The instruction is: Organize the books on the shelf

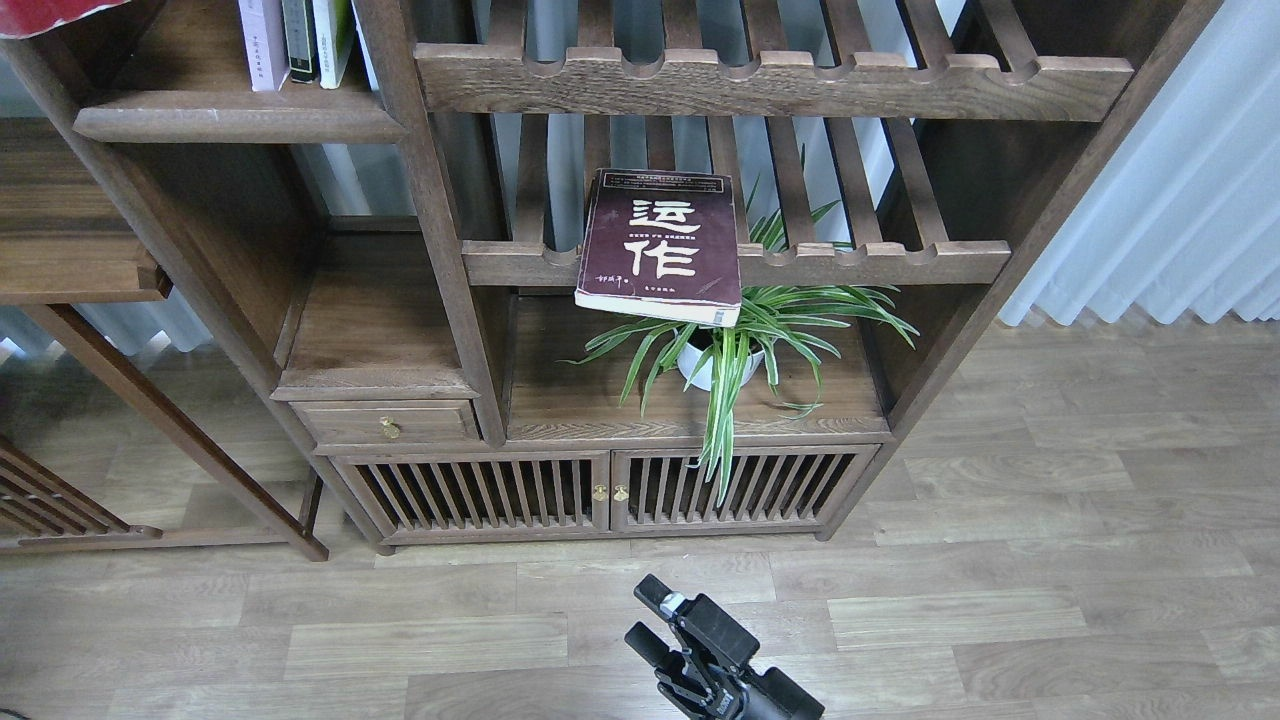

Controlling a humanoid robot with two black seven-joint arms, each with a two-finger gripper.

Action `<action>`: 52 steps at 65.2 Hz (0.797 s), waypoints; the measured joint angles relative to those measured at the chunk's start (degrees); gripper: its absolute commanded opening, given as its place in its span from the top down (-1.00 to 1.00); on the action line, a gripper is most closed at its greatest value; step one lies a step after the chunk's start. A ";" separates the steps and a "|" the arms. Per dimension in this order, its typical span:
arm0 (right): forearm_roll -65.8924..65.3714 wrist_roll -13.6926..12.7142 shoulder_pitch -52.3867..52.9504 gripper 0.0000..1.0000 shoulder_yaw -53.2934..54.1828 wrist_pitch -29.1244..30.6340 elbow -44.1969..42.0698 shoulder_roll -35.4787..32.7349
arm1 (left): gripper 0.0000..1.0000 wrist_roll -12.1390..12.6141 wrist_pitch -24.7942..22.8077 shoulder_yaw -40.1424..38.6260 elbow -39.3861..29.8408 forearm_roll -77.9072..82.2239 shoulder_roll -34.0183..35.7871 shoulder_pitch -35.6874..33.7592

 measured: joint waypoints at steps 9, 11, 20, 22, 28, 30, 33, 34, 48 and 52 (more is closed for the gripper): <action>1.66 0.00 1.27 -0.88 0.05 0.00 0.00 -0.01 | 0.94 -0.40 0.00 1.41 2.95 1.86 -0.12 -3.21; 1.96 0.00 1.62 -0.88 0.05 0.00 0.00 0.00 | 0.94 -0.64 0.00 1.77 3.63 2.03 -0.17 -3.79; 3.37 0.00 3.66 -0.89 0.06 0.00 0.00 -0.01 | 0.95 -5.59 0.02 2.57 5.08 2.37 -1.25 -4.73; 3.73 0.00 4.20 -0.89 0.06 0.00 0.00 -0.01 | 0.95 -7.32 0.02 2.77 5.10 2.46 -1.36 -4.74; 4.70 0.01 5.93 -0.89 0.06 0.00 -0.02 -0.01 | 0.95 -11.33 0.02 3.89 5.18 2.85 -1.56 -4.80; 4.94 0.00 6.61 -0.88 0.06 0.00 -0.06 -0.05 | 0.95 -12.33 0.02 4.39 5.20 3.00 -1.62 -4.86; 5.17 0.00 7.60 -0.88 0.06 0.00 -0.13 -0.13 | 0.95 -13.64 0.02 5.12 5.22 3.24 -1.66 -4.97; 5.19 0.00 7.92 -0.88 0.06 0.00 -0.18 -0.15 | 0.95 -13.86 0.02 5.23 5.22 3.28 -1.66 -4.99; 5.11 0.00 10.63 -0.89 0.08 0.00 -1.42 -1.12 | 0.96 -18.71 0.02 6.50 5.96 4.01 -1.66 -4.80; 5.25 0.00 11.17 -0.90 0.13 0.00 -1.48 -1.61 | 0.96 -20.67 0.02 7.19 6.50 4.03 -1.77 -4.67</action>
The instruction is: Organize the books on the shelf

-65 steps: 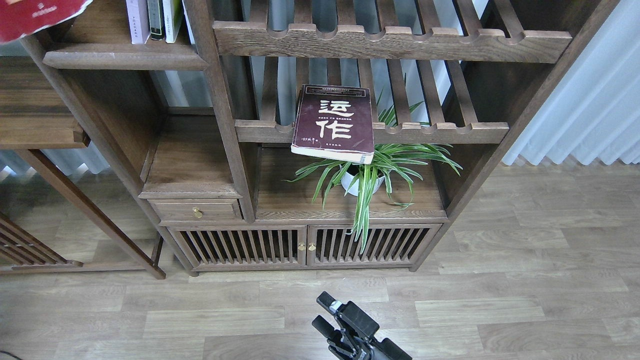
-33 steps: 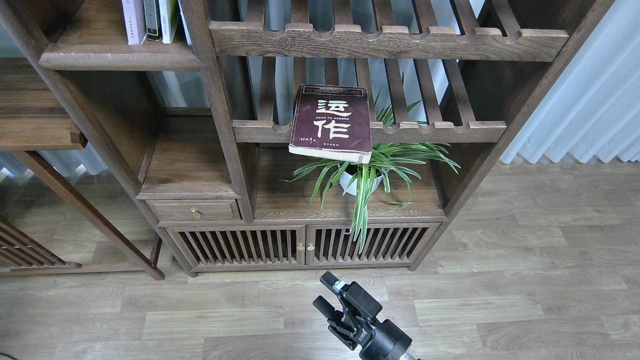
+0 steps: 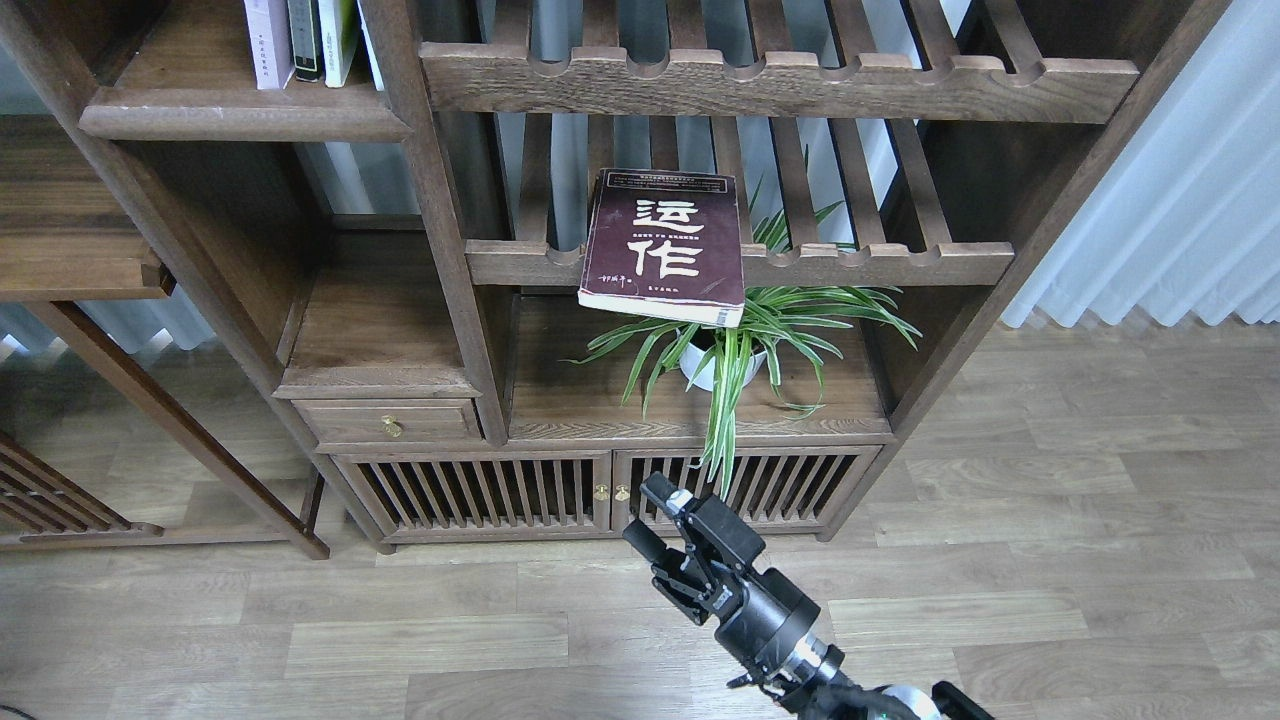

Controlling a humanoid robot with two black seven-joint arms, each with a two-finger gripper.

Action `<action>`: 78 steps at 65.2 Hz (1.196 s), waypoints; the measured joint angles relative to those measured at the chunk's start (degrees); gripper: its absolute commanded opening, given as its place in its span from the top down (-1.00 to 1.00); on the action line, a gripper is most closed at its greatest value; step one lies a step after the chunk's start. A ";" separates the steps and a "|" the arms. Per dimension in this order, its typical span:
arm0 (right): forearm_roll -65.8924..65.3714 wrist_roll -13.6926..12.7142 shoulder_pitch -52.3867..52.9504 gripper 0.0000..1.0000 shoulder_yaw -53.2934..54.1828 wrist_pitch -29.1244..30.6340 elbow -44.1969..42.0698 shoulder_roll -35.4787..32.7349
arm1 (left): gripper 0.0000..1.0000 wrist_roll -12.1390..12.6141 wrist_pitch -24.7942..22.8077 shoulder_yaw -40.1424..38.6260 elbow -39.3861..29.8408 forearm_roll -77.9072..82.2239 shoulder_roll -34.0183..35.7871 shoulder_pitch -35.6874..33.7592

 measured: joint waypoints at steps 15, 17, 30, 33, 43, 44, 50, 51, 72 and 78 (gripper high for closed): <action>0.65 -0.11 2.76 -0.90 -0.07 0.00 0.00 -0.83 | 0.96 -2.61 0.00 3.58 2.25 -0.55 -2.78 -0.38; 0.83 -0.09 3.18 -0.90 -0.06 0.00 -0.03 -0.83 | 0.96 -3.14 0.00 3.94 2.97 -0.54 -3.07 -0.47; 1.73 -0.06 4.90 -0.90 0.11 0.00 -0.73 -0.71 | 0.95 -8.25 0.00 8.21 10.10 0.00 -5.12 -3.02; 2.04 -0.04 5.05 -0.90 0.36 0.00 -0.77 -0.69 | 0.94 -9.84 0.00 9.83 12.55 0.00 -5.62 -4.24; 2.74 0.01 5.47 -0.90 1.23 0.00 -0.84 -0.70 | 0.93 -15.75 0.00 16.16 21.82 -0.49 -7.08 -8.90; 2.80 0.01 5.49 -0.90 1.25 0.00 -0.85 -0.71 | 0.92 -16.33 0.00 16.79 22.77 -0.61 -7.33 -9.34; 3.21 0.00 5.55 -0.90 1.55 0.00 -0.85 -0.86 | 0.91 -19.12 0.00 19.50 27.35 -1.40 -9.25 -11.03; 3.26 0.00 5.56 -0.90 1.66 0.00 -0.85 -0.88 | 0.91 -19.57 0.00 19.89 28.11 -1.57 -9.66 -11.23; 3.84 0.01 6.19 -0.90 2.37 0.00 -0.85 -0.86 | 0.89 -23.16 0.00 23.36 35.24 -2.71 -14.20 -12.18; 3.87 0.01 6.23 -0.90 2.26 0.00 -0.84 -0.59 | 0.89 -23.37 0.00 24.26 35.71 -2.72 -14.26 -12.19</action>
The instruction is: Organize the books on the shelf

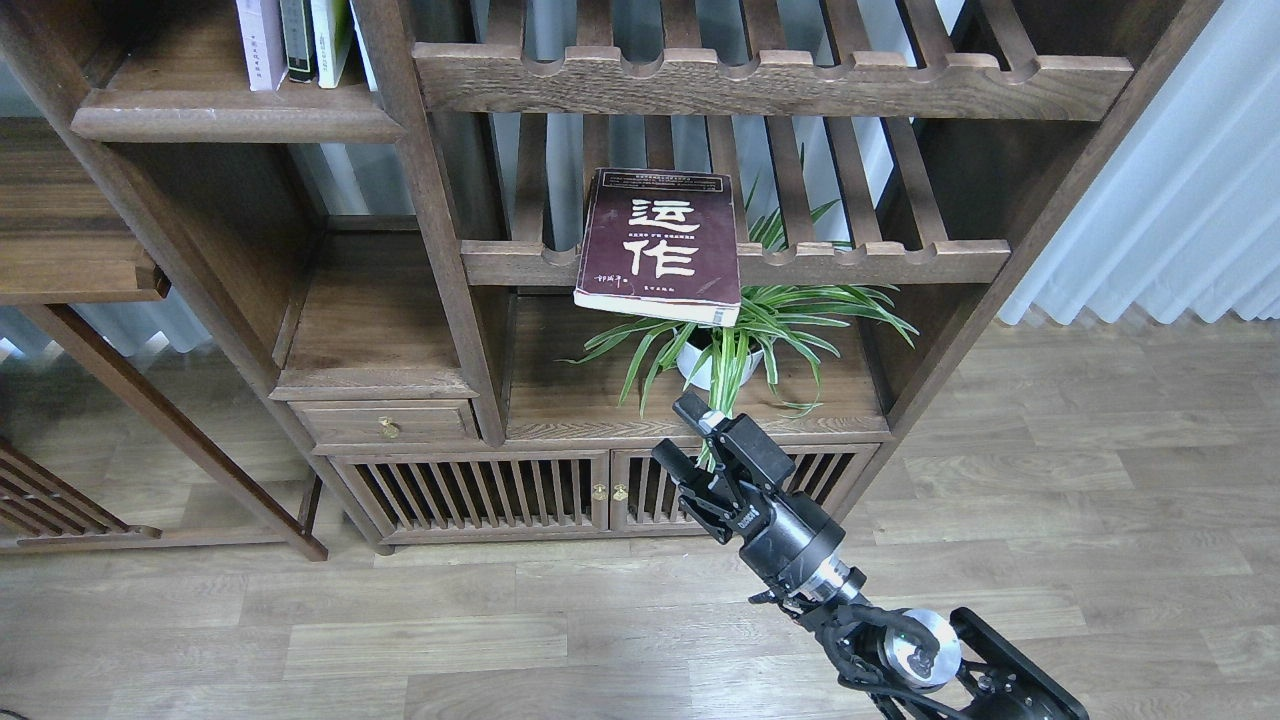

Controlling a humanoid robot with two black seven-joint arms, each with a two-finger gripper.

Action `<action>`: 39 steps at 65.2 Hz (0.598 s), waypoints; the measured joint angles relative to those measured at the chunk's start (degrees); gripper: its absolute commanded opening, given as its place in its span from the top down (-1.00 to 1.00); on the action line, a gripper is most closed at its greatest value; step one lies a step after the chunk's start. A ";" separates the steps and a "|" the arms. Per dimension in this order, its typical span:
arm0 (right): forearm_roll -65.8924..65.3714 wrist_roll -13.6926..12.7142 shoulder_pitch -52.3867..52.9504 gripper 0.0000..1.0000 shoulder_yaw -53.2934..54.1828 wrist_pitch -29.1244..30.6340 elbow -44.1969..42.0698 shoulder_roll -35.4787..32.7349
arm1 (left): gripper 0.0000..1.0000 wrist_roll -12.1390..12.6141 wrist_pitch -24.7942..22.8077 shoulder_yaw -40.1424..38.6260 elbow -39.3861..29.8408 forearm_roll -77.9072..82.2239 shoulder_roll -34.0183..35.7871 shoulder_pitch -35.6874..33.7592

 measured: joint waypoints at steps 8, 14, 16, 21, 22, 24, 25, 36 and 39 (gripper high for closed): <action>0.06 0.00 0.00 -0.90 -0.03 0.00 0.03 0.10 | 0.90 -0.26 0.00 2.12 0.88 0.00 -0.24 -0.01; 0.29 0.00 -0.02 -0.90 -0.03 0.00 0.04 0.10 | 0.90 -0.94 0.00 4.15 1.36 0.00 -0.71 -0.01; 0.39 0.00 -0.03 -0.90 -0.03 0.00 0.06 0.10 | 0.90 -1.34 0.00 5.05 1.54 0.00 -0.86 -0.01; 0.74 0.00 -0.05 -0.90 0.03 0.00 0.11 0.09 | 0.89 -2.15 0.00 7.25 1.93 0.00 -1.22 -0.02; 0.83 0.00 -0.05 -0.90 0.05 0.00 0.12 0.07 | 0.89 -2.25 0.00 7.64 1.98 0.00 -1.32 -0.02; 0.98 0.00 -0.06 -0.90 0.08 0.00 0.12 0.04 | 0.89 -2.37 0.05 8.12 2.04 0.00 -1.47 -0.02; 1.08 0.00 -0.06 -0.90 0.09 0.00 0.12 0.02 | 0.89 -2.43 0.15 8.44 2.08 0.00 -1.59 -0.02; 2.05 -0.01 -0.38 -0.90 0.13 0.00 0.19 -0.08 | 0.79 -2.64 1.44 10.82 2.28 0.00 -2.37 -0.02; 2.10 -0.01 -0.46 -0.90 0.14 0.00 0.23 -0.08 | 0.82 -2.65 1.49 11.41 2.47 0.00 -2.43 -0.02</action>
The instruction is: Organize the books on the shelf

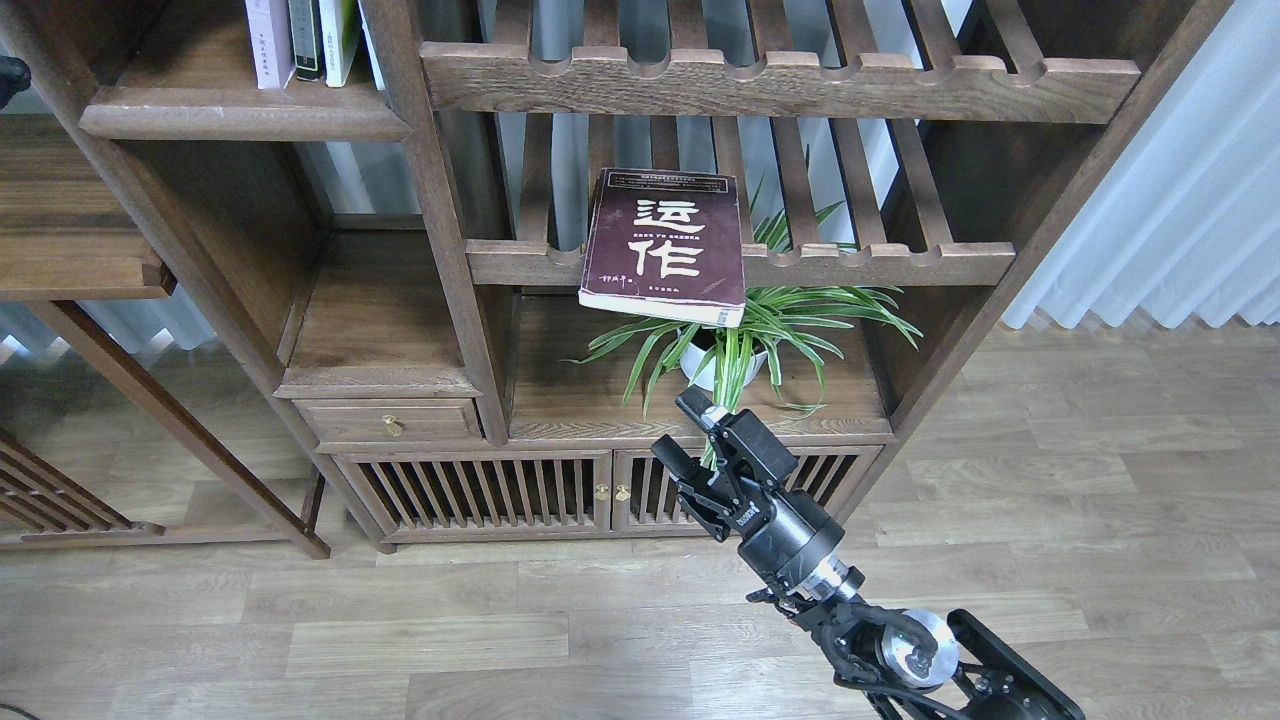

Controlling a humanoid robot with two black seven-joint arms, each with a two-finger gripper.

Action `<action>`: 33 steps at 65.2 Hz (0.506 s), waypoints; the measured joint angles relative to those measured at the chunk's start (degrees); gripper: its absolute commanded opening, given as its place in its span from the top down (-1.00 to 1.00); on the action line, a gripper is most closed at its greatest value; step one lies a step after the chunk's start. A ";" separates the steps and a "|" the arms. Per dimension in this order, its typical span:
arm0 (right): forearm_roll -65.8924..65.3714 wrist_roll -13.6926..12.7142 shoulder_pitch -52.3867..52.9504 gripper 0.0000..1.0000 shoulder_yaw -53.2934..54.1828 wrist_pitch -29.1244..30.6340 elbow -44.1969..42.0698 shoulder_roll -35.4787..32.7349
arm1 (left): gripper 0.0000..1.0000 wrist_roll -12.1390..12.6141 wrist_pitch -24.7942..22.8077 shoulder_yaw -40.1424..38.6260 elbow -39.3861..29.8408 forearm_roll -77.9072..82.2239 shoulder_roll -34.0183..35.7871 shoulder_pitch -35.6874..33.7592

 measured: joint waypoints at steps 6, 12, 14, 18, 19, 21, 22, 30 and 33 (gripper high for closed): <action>0.23 0.00 -0.10 -0.90 0.00 0.00 0.16 0.00 | 0.89 0.00 0.03 0.34 0.77 0.00 -0.11 0.01; 0.72 0.00 -0.12 -0.90 0.00 0.00 0.29 0.00 | 0.91 -0.30 0.03 0.12 2.63 -0.06 -0.47 0.24; 0.89 0.00 -0.13 -0.90 0.00 0.00 0.30 0.00 | 0.92 -0.41 0.03 0.03 3.17 -0.07 -0.61 0.29; 1.22 0.00 -0.13 -0.90 0.00 0.00 0.32 0.00 | 0.93 -0.61 0.08 -0.19 4.08 -0.09 -0.92 0.33; 1.29 0.00 -0.13 -0.90 0.00 0.00 0.33 0.01 | 0.93 -0.64 0.09 -0.22 4.25 -0.09 -0.99 0.33; 1.39 0.00 -0.13 -0.90 0.00 0.00 0.33 0.06 | 0.92 -0.67 0.16 -0.28 4.54 -0.09 -1.11 0.33; 1.42 0.00 -0.13 -0.90 -0.01 0.00 0.34 0.09 | 0.92 -0.67 0.25 -0.31 4.63 -0.09 -1.16 0.33; 1.56 0.00 -0.13 -0.90 -0.20 0.00 0.37 0.27 | 0.92 -0.73 1.43 -0.61 4.76 -0.48 -1.93 0.33; 1.58 0.00 -0.13 -0.90 -0.25 0.00 0.40 0.31 | 0.91 -0.68 1.75 -0.66 4.76 -1.24 -2.47 0.32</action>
